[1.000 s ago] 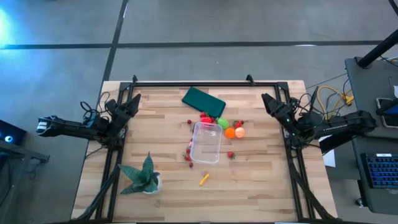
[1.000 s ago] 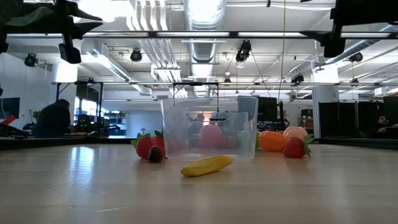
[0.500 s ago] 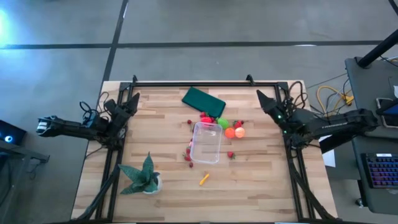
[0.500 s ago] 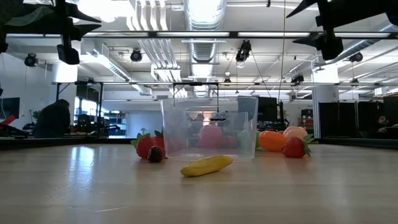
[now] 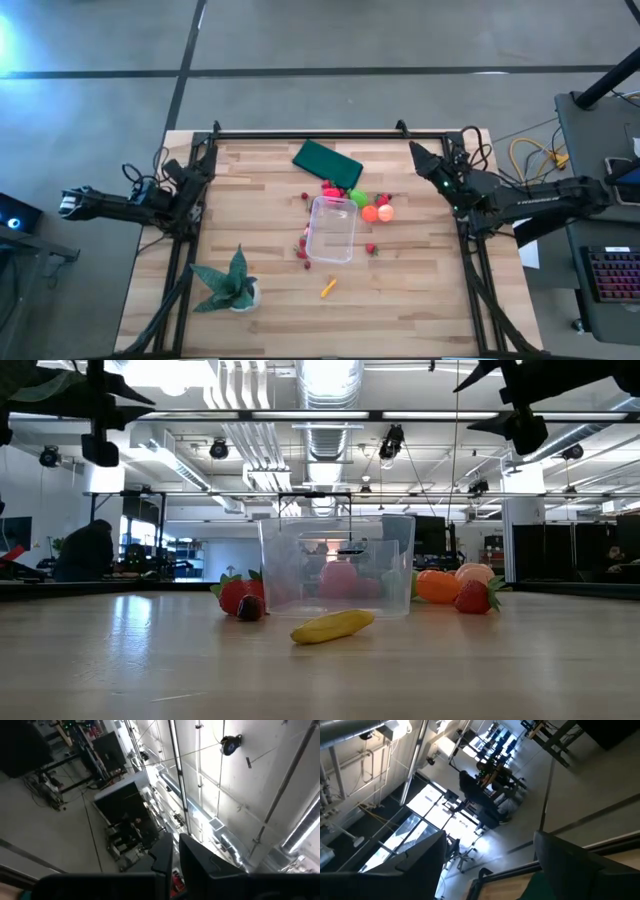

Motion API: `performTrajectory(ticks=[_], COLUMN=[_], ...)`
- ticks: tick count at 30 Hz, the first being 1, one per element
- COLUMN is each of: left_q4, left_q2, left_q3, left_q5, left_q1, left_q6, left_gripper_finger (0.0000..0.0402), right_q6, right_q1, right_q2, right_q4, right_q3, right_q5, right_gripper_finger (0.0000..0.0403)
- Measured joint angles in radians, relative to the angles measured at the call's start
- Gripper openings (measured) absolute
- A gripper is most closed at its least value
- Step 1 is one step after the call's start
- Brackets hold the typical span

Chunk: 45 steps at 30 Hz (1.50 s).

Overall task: Pick and placing Produce into tupperware
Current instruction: Put the pink peach into the transparent bin

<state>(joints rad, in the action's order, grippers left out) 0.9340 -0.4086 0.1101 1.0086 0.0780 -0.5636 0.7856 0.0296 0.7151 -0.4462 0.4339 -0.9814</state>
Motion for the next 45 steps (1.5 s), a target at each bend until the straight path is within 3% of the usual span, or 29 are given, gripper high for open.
performTrajectory(ticks=[6, 10, 17, 21, 26, 30, 34, 38, 41, 45], left_q4=[0.0, -0.002, -0.011, -0.037, -0.099, -0.351, -0.805, -1.212, -1.379, -1.497], left_q2=[-0.003, -0.026, -0.137, -0.187, -0.276, -0.326, -0.384, -0.481, -0.564, -0.668], left_q3=[0.009, 0.025, 0.102, 0.133, 0.184, 0.292, 0.497, 0.714, 0.836, 0.956], left_q5=[-0.018, -0.055, -0.237, -0.256, -0.336, -0.351, -0.373, -0.387, -0.43, -0.568], left_q1=[0.0, 0.0, 0.0, 0.0, 0.001, 0.0, 0.0, 0.0, 0.0, 0.0], left_q6=[0.024, 0.057, 0.132, 0.126, 0.163, 0.234, 0.317, 0.364, 0.366, 0.388], left_gripper_finger=[0.0017, 0.0029, 0.0119, 0.0182, 0.0209, 0.0209, 0.0209, 0.0209, 0.0209, 0.0209], right_q6=[-0.042, -0.023, -0.031, -0.037, -0.024, -0.02, -0.002, 0.031, 0.034, 0.034], right_q1=[-0.013, -0.017, -0.017, -0.025, -0.065, -0.11, -0.144, -0.155, -0.155, -0.155], right_q2=[0.006, 0.016, 0.074, 0.118, 0.159, 0.176, 0.185, 0.179, 0.174, 0.177], right_q4=[0.033, 0.207, 0.572, 0.747, 0.876, 0.917, 0.98, 1.06, 1.098, 1.129], right_q3=[0.003, 0.049, 0.198, 0.281, 0.35, 0.374, 0.391, 0.397, 0.397, 0.397], right_q5=[0.118, 0.151, 0.154, 0.154, 0.197, 0.306, 0.377, 0.383, 0.389, 0.415], right_gripper_finger=[0.0292, 0.0292, 0.0292, 0.0292, 0.0293, 0.0293, 0.0293, 0.0293, 0.0293, 0.0293])
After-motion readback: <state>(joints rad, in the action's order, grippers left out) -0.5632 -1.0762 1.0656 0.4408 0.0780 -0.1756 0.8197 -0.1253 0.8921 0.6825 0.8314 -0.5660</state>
